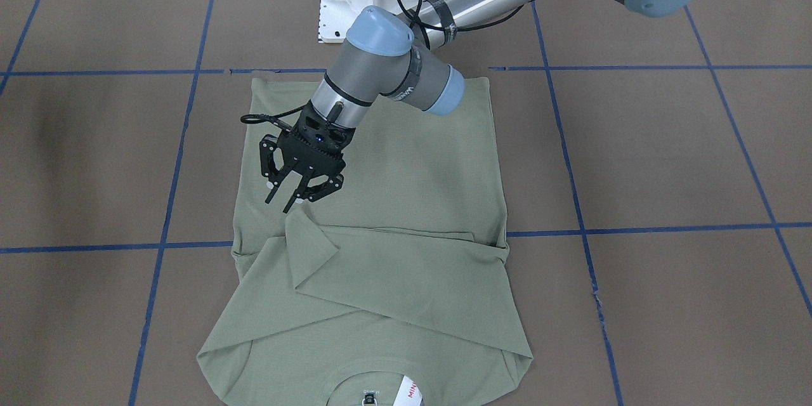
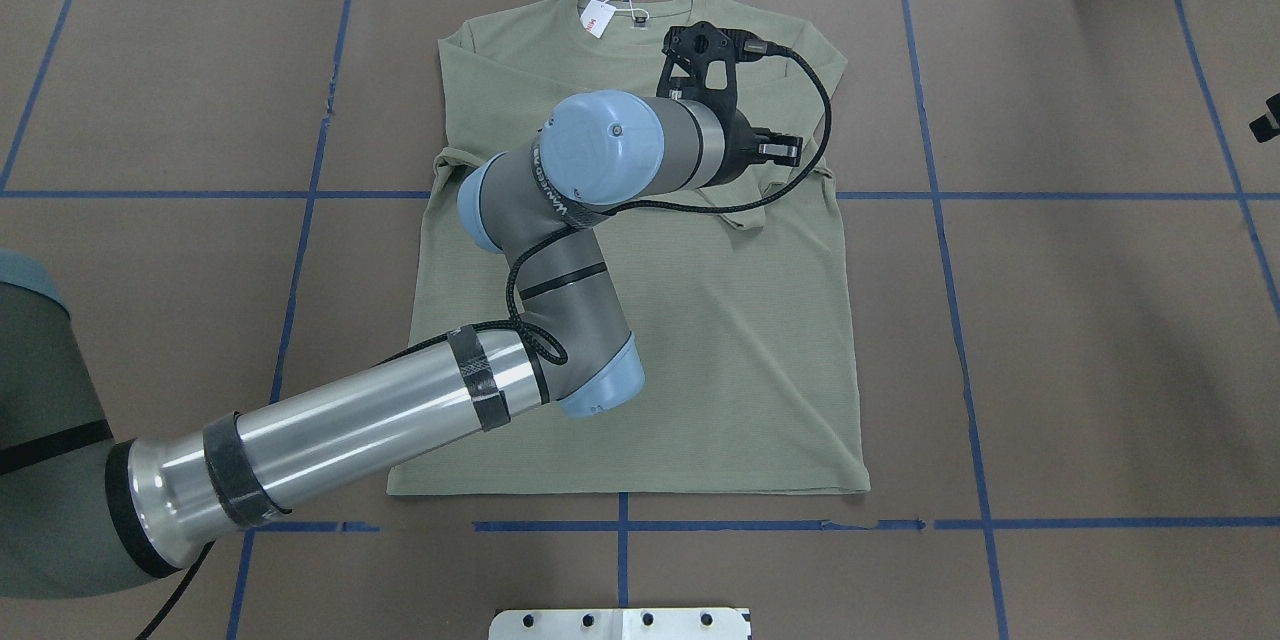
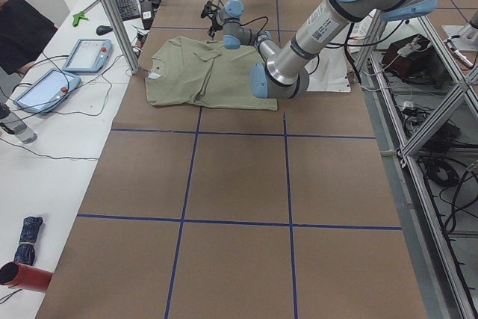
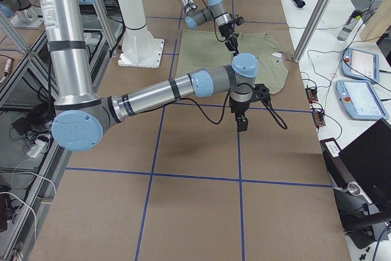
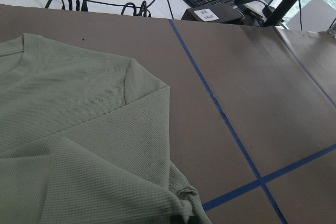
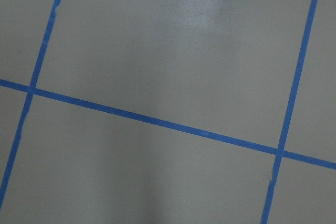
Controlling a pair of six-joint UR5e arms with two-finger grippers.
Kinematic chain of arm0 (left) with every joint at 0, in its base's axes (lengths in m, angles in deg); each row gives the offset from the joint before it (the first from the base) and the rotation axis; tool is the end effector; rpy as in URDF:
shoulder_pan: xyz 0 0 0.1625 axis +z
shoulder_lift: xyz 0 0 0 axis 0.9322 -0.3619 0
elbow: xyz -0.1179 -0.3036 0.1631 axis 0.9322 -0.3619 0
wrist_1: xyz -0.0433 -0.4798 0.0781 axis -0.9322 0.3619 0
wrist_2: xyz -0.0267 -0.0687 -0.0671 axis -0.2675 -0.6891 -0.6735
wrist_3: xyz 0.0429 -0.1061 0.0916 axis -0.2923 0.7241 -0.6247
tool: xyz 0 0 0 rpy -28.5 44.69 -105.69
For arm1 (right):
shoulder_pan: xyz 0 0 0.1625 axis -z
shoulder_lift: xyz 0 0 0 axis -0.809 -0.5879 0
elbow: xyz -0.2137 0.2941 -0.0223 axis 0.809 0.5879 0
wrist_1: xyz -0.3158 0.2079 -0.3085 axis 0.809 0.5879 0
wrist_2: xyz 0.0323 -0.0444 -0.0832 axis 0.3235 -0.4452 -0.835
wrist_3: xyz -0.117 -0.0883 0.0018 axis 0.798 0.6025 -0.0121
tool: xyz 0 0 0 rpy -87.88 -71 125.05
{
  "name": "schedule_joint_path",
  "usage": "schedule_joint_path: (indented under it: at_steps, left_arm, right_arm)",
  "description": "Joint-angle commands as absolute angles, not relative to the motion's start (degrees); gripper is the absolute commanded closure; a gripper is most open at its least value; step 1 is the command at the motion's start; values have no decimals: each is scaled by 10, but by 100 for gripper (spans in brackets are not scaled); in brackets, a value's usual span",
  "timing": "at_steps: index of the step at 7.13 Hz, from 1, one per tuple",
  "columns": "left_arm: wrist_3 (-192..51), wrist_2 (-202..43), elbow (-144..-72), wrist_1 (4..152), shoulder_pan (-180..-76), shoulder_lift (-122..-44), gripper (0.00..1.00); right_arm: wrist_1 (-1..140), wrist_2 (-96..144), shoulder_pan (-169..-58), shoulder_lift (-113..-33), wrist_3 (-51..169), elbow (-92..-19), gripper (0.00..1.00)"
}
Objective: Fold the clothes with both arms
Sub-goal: 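Carry the sleeve across the shirt body with the left gripper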
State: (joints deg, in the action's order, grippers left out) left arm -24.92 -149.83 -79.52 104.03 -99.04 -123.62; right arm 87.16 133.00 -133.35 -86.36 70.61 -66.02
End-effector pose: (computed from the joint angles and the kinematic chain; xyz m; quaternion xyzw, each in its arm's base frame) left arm 0.6837 -0.5467 0.0036 0.3244 0.5914 0.0081 0.7382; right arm -0.0777 -0.6062 0.4355 0.0799 -0.3672 -0.0948 0.9219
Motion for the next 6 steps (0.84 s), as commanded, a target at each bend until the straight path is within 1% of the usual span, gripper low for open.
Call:
schedule_joint_path:
  at_steps: [1,2,3,4,5,6]
  left_arm:
    - [-254,-1534,-801,1018,-1003,-1231,0]
    - [-256,-1589,-827,955,-1027,-1222,0]
    - [-301,-1617,-884,872,-1051,-1193,0]
    - [-348,-1619,-959,797,-1068,-1138,0]
    - [-368,-1625,-1030,766,-1099,-1078,0]
    - [-418,-1680,-1071,747,-1137,-1034,0]
  right_arm:
    - [839,1331,-1333,-860,702,-671,0]
    - [769,1329,-1311,-862,702,-661,0]
    - [753,1326,-1275,-841,675,-659,0]
    - [751,1322,-1248,-806,620,-659,0]
    - [753,1313,-1214,-766,594,-658,0]
    - [754,1262,-1161,-723,516,-659,0]
